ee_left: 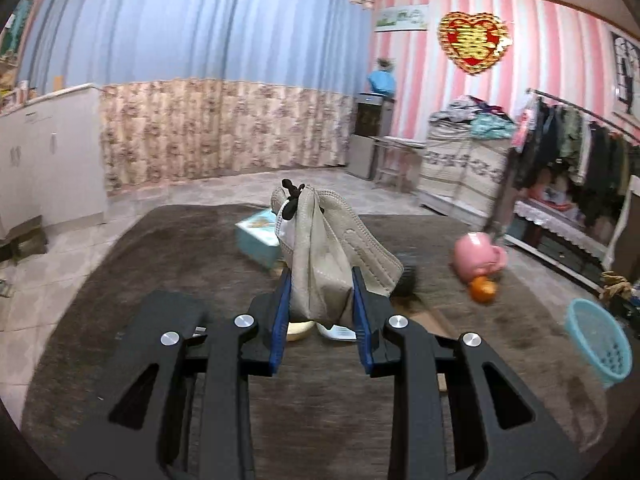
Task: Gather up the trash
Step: 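Carry the beige bag and brown cloth in both tools over the basket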
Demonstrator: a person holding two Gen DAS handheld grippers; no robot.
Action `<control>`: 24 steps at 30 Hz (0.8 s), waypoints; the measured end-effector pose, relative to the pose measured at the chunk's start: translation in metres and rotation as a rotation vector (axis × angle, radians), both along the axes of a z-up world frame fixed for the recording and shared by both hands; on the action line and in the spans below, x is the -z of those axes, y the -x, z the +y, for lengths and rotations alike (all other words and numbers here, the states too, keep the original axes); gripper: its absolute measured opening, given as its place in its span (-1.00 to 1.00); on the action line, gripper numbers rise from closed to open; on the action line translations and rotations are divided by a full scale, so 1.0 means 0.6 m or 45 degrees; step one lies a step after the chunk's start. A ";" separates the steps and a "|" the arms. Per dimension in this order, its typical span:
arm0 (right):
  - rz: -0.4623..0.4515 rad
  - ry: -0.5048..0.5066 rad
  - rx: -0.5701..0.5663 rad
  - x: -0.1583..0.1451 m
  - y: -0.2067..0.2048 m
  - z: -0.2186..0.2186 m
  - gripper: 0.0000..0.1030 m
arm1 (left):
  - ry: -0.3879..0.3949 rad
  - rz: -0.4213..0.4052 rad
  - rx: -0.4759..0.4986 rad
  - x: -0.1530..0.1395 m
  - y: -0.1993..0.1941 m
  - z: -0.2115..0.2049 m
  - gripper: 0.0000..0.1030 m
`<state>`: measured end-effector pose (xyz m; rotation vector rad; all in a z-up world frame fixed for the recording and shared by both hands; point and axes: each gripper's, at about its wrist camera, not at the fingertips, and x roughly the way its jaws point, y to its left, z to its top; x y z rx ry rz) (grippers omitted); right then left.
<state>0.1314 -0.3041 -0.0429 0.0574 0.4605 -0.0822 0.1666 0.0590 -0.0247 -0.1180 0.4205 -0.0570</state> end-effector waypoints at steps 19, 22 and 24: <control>-0.030 -0.004 0.277 0.014 0.038 -0.140 -0.30 | -0.018 -0.006 0.366 -0.023 -0.003 -0.262 -0.47; -0.011 0.000 0.316 0.022 0.039 -0.164 -0.30 | -0.028 0.001 0.427 -0.020 -0.004 -0.304 -0.47; 0.001 -0.010 0.338 0.029 0.039 -0.182 -0.30 | -0.037 0.014 0.465 -0.016 -0.008 -0.336 -0.47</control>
